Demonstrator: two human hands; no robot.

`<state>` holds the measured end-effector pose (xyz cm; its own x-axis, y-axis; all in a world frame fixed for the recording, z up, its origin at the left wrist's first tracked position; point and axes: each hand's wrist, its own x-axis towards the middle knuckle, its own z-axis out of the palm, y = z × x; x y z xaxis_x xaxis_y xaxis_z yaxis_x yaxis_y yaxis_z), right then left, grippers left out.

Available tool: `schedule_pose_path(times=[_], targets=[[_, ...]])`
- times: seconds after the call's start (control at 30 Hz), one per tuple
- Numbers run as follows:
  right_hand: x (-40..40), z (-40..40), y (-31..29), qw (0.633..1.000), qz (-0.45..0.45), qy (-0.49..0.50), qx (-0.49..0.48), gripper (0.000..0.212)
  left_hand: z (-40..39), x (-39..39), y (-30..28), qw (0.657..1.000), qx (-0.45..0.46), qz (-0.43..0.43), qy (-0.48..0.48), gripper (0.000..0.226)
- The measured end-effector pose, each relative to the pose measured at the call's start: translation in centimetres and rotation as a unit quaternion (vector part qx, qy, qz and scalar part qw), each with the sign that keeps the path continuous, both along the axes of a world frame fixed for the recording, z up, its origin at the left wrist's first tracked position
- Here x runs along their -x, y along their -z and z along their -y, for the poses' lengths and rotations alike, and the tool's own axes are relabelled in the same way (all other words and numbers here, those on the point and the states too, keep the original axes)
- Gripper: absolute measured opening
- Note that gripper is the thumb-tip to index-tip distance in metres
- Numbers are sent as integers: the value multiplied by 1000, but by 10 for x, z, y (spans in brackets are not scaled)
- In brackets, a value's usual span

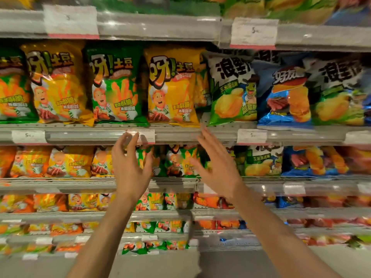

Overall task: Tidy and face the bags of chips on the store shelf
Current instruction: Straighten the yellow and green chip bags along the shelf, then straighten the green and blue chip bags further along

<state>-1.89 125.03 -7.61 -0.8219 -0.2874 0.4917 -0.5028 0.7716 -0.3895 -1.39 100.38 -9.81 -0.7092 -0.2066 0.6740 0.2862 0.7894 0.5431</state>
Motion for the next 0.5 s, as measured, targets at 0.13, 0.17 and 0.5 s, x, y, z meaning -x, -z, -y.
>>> schedule_pose_path(times=[0.13, 0.17, 0.5], targets=[[-15, -76, 10, 998, 27, -16, 56, 59, -70, -19, 6, 999, -19, 27, -8, 55], [-18, -97, 13, 997, 40, -12, 63, 57, -91, -24, 5, 999, -27, 40, 4, 54], [-28, -256, 38, 969, 119, 131, 170, 48, -219, -38, 2, 993, -18, 104, 59, 54]])
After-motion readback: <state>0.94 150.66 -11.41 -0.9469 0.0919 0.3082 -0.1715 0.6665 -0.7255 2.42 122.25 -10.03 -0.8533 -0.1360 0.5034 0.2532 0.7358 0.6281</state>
